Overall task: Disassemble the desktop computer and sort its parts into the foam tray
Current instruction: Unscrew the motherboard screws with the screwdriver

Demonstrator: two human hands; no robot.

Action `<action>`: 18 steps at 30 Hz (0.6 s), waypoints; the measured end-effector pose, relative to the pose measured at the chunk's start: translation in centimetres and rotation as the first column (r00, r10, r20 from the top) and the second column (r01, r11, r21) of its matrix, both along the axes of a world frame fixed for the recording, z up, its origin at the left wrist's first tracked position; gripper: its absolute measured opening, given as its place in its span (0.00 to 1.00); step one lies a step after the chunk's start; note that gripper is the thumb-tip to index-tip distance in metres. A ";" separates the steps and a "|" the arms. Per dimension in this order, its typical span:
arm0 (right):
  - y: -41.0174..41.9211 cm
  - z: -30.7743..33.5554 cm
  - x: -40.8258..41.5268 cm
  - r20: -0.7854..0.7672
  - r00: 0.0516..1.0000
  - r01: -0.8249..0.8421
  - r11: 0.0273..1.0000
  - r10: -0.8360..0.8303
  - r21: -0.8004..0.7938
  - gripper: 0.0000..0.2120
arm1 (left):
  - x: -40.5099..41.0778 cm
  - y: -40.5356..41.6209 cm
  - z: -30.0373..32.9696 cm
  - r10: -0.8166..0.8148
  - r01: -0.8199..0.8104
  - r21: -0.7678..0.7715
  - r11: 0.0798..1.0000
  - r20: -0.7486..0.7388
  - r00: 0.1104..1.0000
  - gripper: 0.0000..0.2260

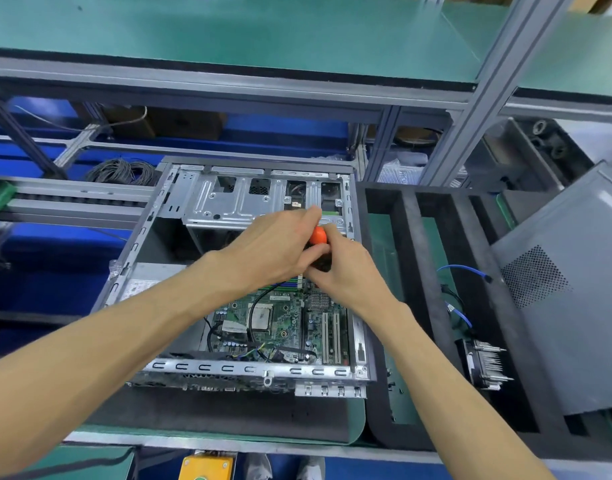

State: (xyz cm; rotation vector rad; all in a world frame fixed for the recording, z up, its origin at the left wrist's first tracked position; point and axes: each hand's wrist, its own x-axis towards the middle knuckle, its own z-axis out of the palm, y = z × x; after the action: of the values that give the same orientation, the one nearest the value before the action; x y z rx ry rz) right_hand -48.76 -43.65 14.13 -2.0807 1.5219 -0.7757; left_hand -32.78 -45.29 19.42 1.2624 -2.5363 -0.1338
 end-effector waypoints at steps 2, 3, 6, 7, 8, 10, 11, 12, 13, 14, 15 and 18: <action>0.2 -0.2 0.2 0.045 0.998 0.038 0.999 -0.037 -0.012 0.20 | -0.4 -0.3 -0.2 0.109 -0.097 -0.110 0.989 0.108 0.988 0.16; 0.2 -0.3 0.2 0.071 0.997 0.044 0.999 -0.042 -0.022 0.19 | -0.3 -0.4 -0.1 0.171 -0.143 -0.166 0.976 0.168 0.971 0.19; 0.1 -0.3 0.0 0.046 0.998 0.034 0.999 -0.033 -0.030 0.16 | 0.1 -0.6 0.2 0.248 -0.182 -0.230 0.956 0.302 0.921 0.25; 0.1 -0.3 0.0 0.039 0.999 0.026 0.999 -0.025 -0.022 0.15 | 0.3 -0.6 0.3 0.250 -0.178 -0.232 0.956 0.328 0.911 0.26; 0.1 -0.3 0.0 0.042 0.999 0.021 1.000 -0.020 -0.021 0.13 | 0.4 -0.6 0.4 0.241 -0.167 -0.234 0.958 0.339 0.910 0.27; 0.0 -0.4 0.0 0.043 0.999 0.017 0.999 -0.015 -0.028 0.11 | 0.6 -0.4 0.4 0.165 -0.103 -0.205 0.973 0.311 0.936 0.25; 0.0 -0.4 -0.1 0.030 0.999 0.015 0.999 -0.014 -0.034 0.10 | 0.8 -0.3 0.5 0.099 -0.053 -0.164 0.985 0.291 0.952 0.23; 0.0 -0.4 -0.1 0.015 1.000 0.010 0.999 -0.010 -0.041 0.11 | 0.9 -0.3 0.6 0.032 -0.001 -0.111 0.994 0.281 0.959 0.21; 0.0 -0.3 0.0 -0.002 1.000 0.004 0.999 -0.004 -0.048 0.10 | 0.9 -0.2 0.8 -0.011 0.031 -0.068 0.997 0.278 0.961 0.19; 0.0 -0.4 0.0 -0.022 1.000 -0.005 0.998 0.004 -0.055 0.10 | 0.9 -0.3 1.0 -0.018 0.032 -0.049 0.998 0.272 0.962 0.17; 0.0 -0.4 0.1 -0.038 0.999 -0.015 0.998 0.012 -0.060 0.11 | 0.8 -0.3 1.0 0.004 0.009 -0.048 0.999 0.263 0.965 0.16; -0.1 -0.3 0.0 -0.023 1.000 -0.013 0.999 0.012 -0.044 0.17 | 0.1 -0.8 0.5 0.140 -0.099 -0.141 0.985 0.315 0.939 0.21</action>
State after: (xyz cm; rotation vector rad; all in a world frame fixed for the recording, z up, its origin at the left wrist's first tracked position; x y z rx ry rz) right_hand -48.76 -43.71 13.80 -2.1359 1.5160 -0.7900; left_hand -32.70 -46.12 19.92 1.4895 -2.6740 0.2764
